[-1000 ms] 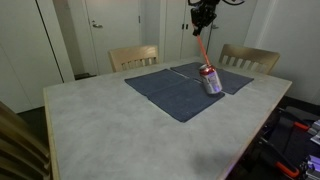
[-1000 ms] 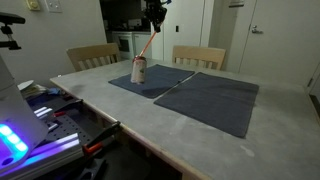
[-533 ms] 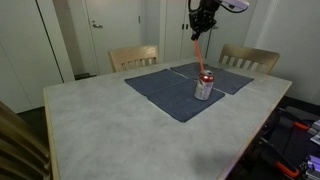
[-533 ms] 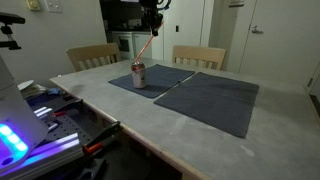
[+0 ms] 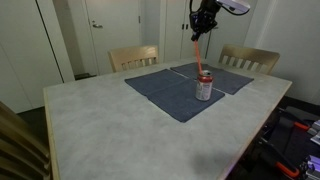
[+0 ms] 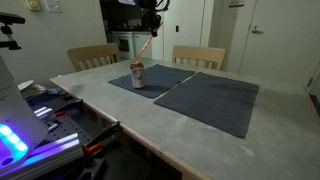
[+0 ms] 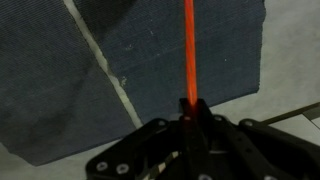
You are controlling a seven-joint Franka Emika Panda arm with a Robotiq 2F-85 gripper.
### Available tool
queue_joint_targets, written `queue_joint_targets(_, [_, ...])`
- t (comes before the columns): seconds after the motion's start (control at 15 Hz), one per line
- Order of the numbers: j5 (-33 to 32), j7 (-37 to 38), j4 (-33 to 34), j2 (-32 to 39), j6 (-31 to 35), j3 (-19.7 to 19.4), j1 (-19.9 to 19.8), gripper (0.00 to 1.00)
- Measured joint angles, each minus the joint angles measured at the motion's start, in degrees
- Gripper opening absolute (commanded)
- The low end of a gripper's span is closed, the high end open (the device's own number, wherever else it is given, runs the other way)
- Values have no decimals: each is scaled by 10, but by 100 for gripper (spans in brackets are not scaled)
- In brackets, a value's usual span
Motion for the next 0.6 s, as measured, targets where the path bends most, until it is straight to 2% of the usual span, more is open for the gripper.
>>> queue_joint_targets(0.4, [-1,-2,-1,-40,-3,5,4,2])
queue_joint_targets(0.6, [31,-36,3,-51,-45,6,25,2])
